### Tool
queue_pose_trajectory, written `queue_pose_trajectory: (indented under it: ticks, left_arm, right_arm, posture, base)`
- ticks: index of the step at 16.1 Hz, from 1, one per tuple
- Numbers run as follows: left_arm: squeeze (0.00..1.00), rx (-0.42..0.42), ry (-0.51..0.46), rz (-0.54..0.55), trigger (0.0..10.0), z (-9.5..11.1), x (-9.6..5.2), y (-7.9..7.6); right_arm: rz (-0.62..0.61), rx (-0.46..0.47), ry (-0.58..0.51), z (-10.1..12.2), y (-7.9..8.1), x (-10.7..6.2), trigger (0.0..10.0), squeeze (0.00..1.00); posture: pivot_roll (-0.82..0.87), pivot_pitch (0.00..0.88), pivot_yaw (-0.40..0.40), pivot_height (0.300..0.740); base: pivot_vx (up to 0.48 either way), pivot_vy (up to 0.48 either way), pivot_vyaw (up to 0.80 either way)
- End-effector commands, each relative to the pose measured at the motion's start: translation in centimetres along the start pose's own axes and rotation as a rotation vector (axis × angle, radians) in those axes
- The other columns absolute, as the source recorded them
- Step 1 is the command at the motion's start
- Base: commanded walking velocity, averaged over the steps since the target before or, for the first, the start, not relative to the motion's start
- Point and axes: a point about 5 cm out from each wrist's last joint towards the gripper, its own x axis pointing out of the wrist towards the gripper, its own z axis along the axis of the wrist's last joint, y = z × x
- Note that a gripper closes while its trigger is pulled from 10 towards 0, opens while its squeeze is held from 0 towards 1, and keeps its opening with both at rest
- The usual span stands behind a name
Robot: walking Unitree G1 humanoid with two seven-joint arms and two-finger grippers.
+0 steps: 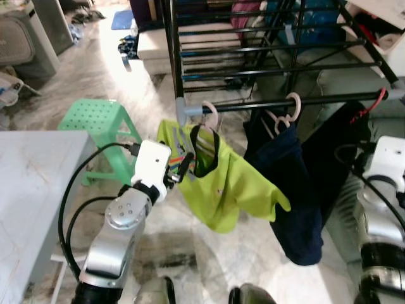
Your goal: Hang hanger
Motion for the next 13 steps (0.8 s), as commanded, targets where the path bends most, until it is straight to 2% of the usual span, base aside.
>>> queue_pose_trajectory:
  ticks: [1, 4, 5, 6, 8, 9, 10, 11, 12, 13]
  left_arm:
    - [0.00, 0.016, 0.001, -0.008, 10.0, 0.3, -0.3, 0.0]
    - [0.00, 0.030, 0.021, -0.031, 10.0, 0.2, -0.9, 0.0]
    - [0.00, 0.033, 0.026, -0.033, 10.0, 0.1, -1.2, 0.1]
    - [0.00, 0.037, 0.035, -0.031, 10.0, 0.1, -1.6, 0.2]
    - [0.00, 0.044, 0.044, -0.028, 10.0, 0.1, -2.0, 0.4]
    - [0.00, 0.046, 0.042, -0.029, 10.0, 0.2, -2.1, 0.5]
    - [0.00, 0.049, 0.041, -0.027, 10.0, 0.4, -2.2, 0.6]
    - [0.00, 0.050, 0.043, -0.025, 10.0, 0.4, -2.2, 0.6]
    - [0.00, 0.050, 0.041, -0.026, 10.0, 0.5, -2.2, 0.5]
    - [0.00, 0.052, 0.034, -0.028, 10.0, 0.7, -2.2, 0.4]
  right_arm:
    - [0.025, 0.004, 0.070, -0.9, 0.1, 0.4, 10.0, 0.00]
    - [0.111, 0.035, 0.191, -2.9, 1.4, 0.8, 10.0, 0.00]
    - [0.132, 0.023, 0.196, -3.1, 1.6, 0.8, 5.4, 0.00]
    - [0.156, 0.047, 0.218, -3.4, 2.0, 0.8, 0.0, 0.00]
    - [0.163, 0.044, 0.216, -3.2, 2.1, 1.1, 0.0, 0.00]
    - [0.143, 0.025, 0.168, -2.3, 1.8, 1.4, 0.0, 0.00]
    - [0.115, 0.027, 0.123, -1.4, 1.7, 1.7, 2.5, 0.00]
    - [0.092, 0.042, 0.088, -0.8, 1.8, 1.7, 10.0, 0.00]
    - [0.077, 0.042, 0.063, -0.6, 1.9, 1.6, 10.0, 0.00]
    - [0.060, 0.051, 0.027, -0.5, 2.0, 1.1, 10.0, 0.39]
  posture:
    - [0.04, 0.133, 0.056, 0.740]
    - [0.06, 0.155, 0.066, 0.740]
    - [0.07, 0.163, 0.070, 0.740]
    - [0.08, 0.167, 0.072, 0.740]
    - [0.09, 0.174, 0.074, 0.740]
    - [0.10, 0.178, 0.072, 0.740]
    - [0.10, 0.177, 0.071, 0.740]
    - [0.10, 0.176, 0.070, 0.740]
    - [0.10, 0.173, 0.068, 0.740]
    - [0.10, 0.173, 0.068, 0.740]
  base:
    - [0.000, 0.000, 0.00]
    - [0.000, 0.000, 0.00]
    - [0.000, 0.000, 0.00]
    - [0.000, 0.000, 0.00]
    - [0.000, 0.000, 0.00]
    - [0.000, 0.000, 0.00]
    - [0.000, 0.000, 0.00]
    - [0.000, 0.000, 0.00]
    - [0.000, 0.000, 0.00]
    - [0.000, 0.000, 0.00]
